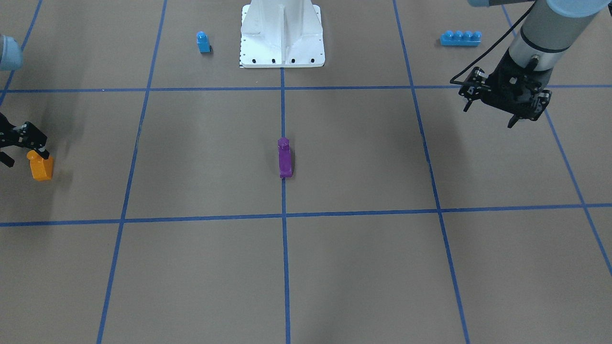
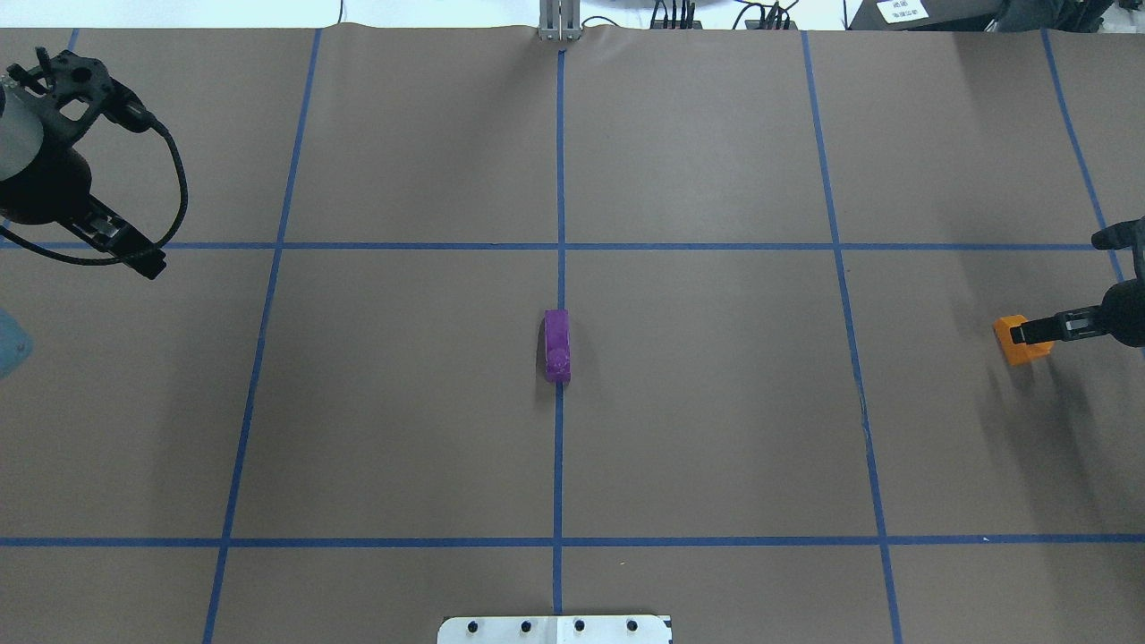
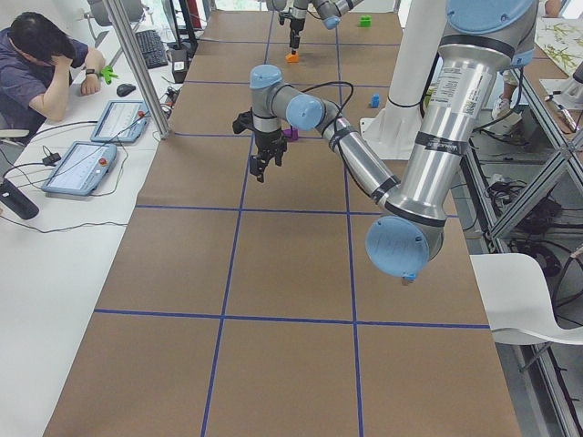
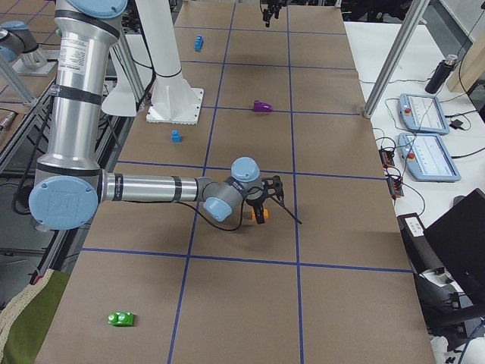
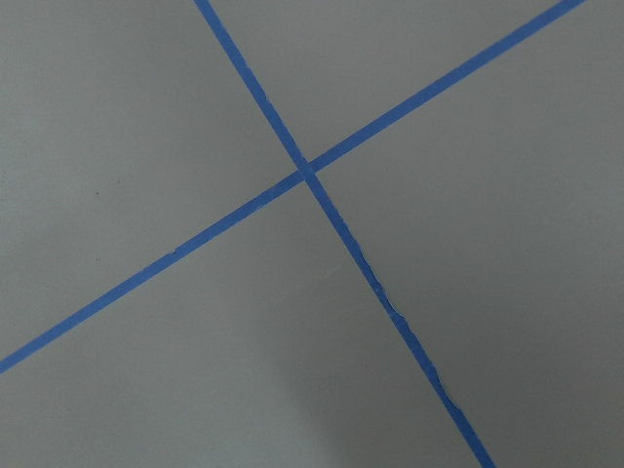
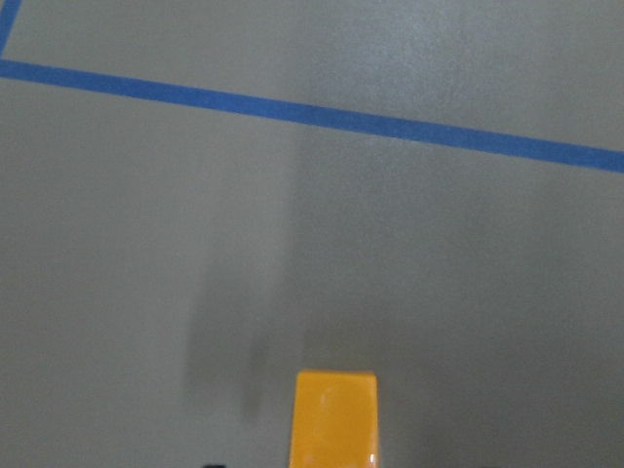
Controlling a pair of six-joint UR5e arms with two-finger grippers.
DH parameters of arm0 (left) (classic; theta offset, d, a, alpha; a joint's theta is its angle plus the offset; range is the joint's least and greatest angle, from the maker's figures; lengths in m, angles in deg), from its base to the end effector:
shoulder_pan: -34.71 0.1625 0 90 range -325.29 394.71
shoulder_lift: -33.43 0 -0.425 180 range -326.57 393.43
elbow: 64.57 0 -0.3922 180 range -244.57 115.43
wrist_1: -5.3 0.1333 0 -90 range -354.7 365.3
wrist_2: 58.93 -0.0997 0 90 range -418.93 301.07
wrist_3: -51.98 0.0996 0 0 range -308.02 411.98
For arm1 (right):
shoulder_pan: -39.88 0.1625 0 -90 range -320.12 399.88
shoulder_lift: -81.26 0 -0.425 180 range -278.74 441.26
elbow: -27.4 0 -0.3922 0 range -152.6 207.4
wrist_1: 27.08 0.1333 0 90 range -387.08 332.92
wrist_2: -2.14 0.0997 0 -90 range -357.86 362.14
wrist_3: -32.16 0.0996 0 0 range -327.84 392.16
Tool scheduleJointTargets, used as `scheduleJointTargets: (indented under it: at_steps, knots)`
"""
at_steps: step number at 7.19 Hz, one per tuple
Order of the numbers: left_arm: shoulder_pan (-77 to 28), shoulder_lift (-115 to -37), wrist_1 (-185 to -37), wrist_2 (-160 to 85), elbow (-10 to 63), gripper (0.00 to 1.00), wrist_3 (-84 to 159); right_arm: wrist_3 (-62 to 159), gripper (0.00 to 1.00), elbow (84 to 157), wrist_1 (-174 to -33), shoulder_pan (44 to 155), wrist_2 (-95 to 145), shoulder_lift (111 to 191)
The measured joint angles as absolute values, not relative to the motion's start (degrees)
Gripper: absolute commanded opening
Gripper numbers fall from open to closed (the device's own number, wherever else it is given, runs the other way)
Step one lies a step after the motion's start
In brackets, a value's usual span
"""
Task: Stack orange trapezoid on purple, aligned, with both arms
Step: 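Close the right gripper on the orange trapezoid block and lift it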
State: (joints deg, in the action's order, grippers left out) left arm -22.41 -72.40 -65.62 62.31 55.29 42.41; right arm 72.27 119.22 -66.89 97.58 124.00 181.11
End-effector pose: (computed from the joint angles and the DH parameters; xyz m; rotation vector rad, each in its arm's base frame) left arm 0.2122 -0.4787 0.3222 0.2308 0.6703 0.5164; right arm -0.1703 -0.4204 0.6318 0.2643 -0.8499 -0.0773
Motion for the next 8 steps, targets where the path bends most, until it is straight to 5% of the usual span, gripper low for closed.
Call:
scheduleJointTargets:
  at_steps: [4, 5, 6, 8]
  knots:
    - [-22.4, -72.4, -65.6, 62.3, 55.4, 1.00, 42.3, 72.4, 0.66, 118.4, -67.2, 95.2, 121.6, 180.9]
    - [-22.4, -72.4, -65.6, 62.3, 55.3, 1.00, 42.3, 72.4, 0.42, 118.4, -67.3, 94.6, 120.9, 180.8]
    - [-22.4, -72.4, -65.6, 62.3, 55.3, 1.00, 42.3, 72.4, 0.06, 118.4, -67.3, 94.2, 120.6, 180.8]
    - [-22.4, -72.4, -65.6, 62.3, 55.2, 1.00, 42.3, 72.4, 0.00, 119.2, -69.3, 93.9, 120.5, 180.7]
